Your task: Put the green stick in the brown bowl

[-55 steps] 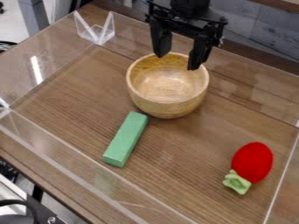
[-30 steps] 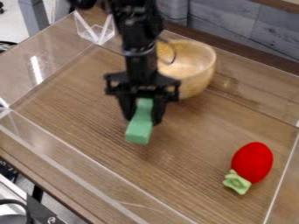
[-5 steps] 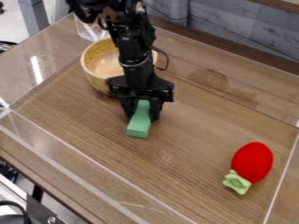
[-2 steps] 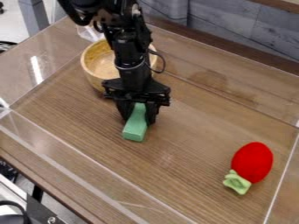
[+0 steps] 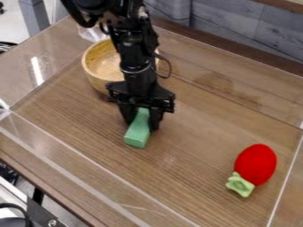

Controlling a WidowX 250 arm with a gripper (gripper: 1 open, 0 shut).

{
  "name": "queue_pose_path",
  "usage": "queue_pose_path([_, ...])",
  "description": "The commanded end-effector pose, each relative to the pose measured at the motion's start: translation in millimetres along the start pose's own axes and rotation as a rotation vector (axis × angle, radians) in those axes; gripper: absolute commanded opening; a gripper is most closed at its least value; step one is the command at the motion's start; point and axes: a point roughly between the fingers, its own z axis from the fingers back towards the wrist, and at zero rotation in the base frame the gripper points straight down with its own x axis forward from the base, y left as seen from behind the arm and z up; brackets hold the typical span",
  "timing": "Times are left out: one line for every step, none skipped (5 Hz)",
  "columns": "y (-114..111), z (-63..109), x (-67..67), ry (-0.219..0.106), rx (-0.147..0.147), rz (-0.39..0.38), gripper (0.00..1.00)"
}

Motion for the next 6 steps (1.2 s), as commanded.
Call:
queue_pose_path([-11, 9.4, -0.2, -0.017, 0.001, -0.041, 0.0])
queue_pose_path([-6, 8.9, 5.0, -0.014, -0.001, -0.011, 0.0])
queue_pose_path([-1, 7.7, 9.8, -0.011, -0.002, 0.018, 0.0])
queue_pose_path([2, 12.5, 10.0, -0.006, -0.002, 0.007, 0.0])
queue_pose_path([5, 17.5, 10.3, -0.001, -0.002, -0.005, 0.0])
queue_pose_path([2, 25.5, 13.9, -0.006, -0.013, 0.044, 0.0])
